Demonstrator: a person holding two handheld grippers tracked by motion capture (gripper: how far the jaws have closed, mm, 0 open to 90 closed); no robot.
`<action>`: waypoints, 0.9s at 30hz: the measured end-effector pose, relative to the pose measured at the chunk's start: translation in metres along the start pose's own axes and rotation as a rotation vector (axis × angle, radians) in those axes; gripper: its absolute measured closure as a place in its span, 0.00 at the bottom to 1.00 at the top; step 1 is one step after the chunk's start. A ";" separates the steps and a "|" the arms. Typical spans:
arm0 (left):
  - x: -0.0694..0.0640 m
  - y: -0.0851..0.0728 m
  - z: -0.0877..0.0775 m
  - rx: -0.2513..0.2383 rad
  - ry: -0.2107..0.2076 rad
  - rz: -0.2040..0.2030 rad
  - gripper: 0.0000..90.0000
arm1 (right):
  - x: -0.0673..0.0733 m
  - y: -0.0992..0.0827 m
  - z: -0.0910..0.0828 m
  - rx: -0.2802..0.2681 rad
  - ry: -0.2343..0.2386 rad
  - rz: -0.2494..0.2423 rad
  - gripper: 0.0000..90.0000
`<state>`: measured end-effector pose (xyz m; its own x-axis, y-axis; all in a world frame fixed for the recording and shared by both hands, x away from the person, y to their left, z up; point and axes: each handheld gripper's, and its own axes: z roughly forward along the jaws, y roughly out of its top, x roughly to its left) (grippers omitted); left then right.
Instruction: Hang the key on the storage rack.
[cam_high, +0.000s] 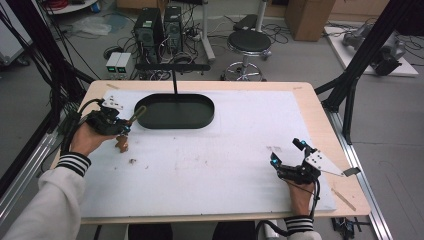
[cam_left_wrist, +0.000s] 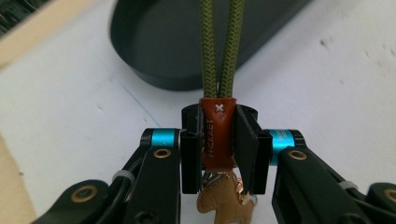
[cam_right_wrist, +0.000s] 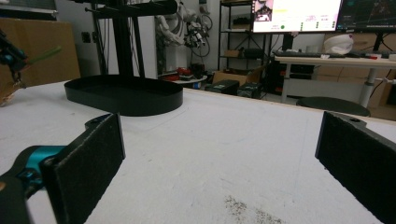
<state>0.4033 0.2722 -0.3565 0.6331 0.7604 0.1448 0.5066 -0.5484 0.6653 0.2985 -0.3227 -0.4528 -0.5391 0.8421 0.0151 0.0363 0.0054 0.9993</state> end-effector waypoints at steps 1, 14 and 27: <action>0.001 0.000 -0.001 -0.018 0.002 -0.009 0.81 | 0.000 0.000 0.000 0.000 0.000 0.001 0.00; 0.004 0.010 -0.011 -0.201 0.048 -0.084 0.81 | 0.000 0.000 0.000 -0.002 0.000 -0.003 0.00; 0.003 0.028 -0.013 -0.288 0.105 -0.094 0.81 | 0.000 0.000 0.000 -0.002 0.000 -0.004 0.00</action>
<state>0.4121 0.2639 -0.3285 0.5197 0.8432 0.1378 0.3642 -0.3646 0.8570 0.2986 -0.3228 -0.4528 -0.5395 0.8419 0.0114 0.0330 0.0076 0.9994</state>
